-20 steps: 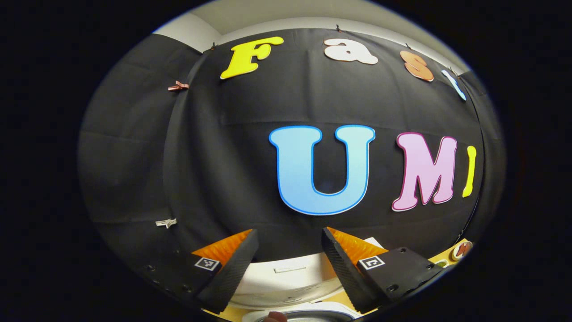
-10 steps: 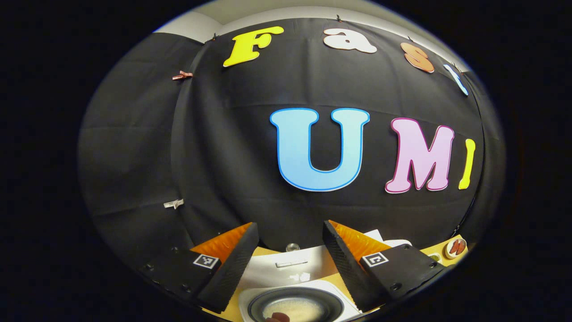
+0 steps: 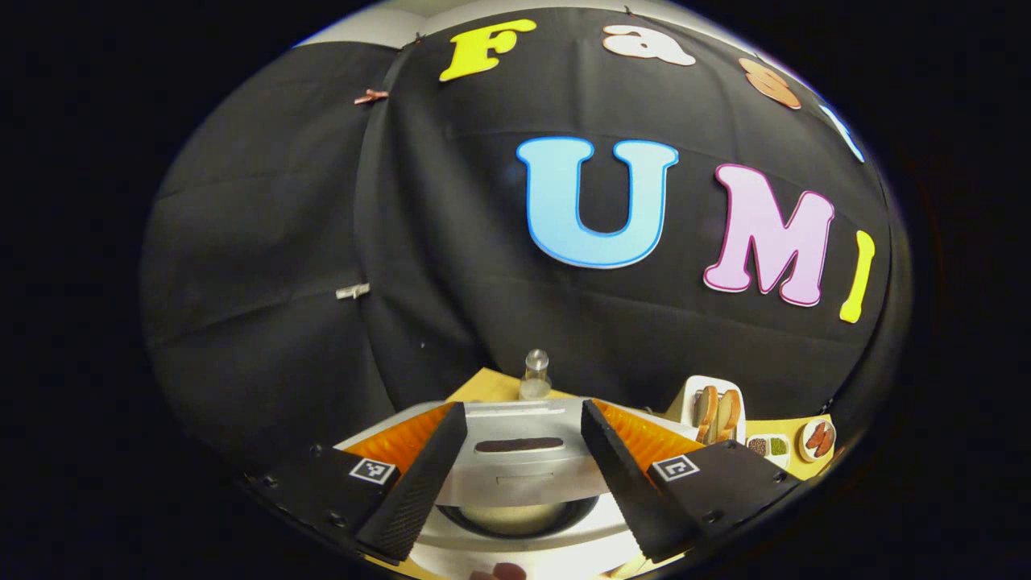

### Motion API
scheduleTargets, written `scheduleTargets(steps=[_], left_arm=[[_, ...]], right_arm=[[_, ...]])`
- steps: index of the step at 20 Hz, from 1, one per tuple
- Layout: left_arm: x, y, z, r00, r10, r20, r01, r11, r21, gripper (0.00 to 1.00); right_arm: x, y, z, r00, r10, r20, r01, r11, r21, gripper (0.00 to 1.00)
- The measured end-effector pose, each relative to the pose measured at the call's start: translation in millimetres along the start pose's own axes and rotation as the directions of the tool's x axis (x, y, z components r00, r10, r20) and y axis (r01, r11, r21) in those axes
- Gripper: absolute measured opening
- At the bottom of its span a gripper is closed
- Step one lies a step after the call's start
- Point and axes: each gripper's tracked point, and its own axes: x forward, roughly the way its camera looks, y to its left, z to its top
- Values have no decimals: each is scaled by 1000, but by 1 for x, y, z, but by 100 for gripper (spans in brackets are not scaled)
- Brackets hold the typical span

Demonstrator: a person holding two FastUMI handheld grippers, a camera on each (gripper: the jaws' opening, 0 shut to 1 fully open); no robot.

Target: Close the left gripper, press the button to open the rice cooker; take a wooden spoon from the chopstick holder with the right hand, scoop a spoonful of rice and pour it into the rice cooker, then put the wooden spoon back into the chopstick holder.

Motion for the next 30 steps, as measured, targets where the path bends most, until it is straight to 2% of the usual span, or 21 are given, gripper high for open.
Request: scheduleTargets(steps=[6, 11, 18, 22, 30], left_arm=[[-5, -3, -66, 995, 23, -96, -24, 1000, -7, 100], [-7, -3, -101, 988, 23, -153, -21, 1000, 15, 100], [-6, -5, -128, 977, 44, -210, -38, 999, 33, 100], [-5, -5, -132, 979, 46, -199, -38, 998, 44, 100], [-5, -5, -135, 988, 35, -152, -30, 999, 37, 100]], right_arm=[[-4, -1, -8, 1000, 19, -14, -20, 999, -36, 98], [-9, -2, -12, 1000, 25, -16, -25, 998, -55, 98], [-9, -1, -14, 999, 42, -25, -44, 997, -63, 99], [-8, 1, -14, 998, 50, -27, -53, 994, -99, 99], [-6, 10, -15, 997, 77, -27, -79, 992, -103, 99]])
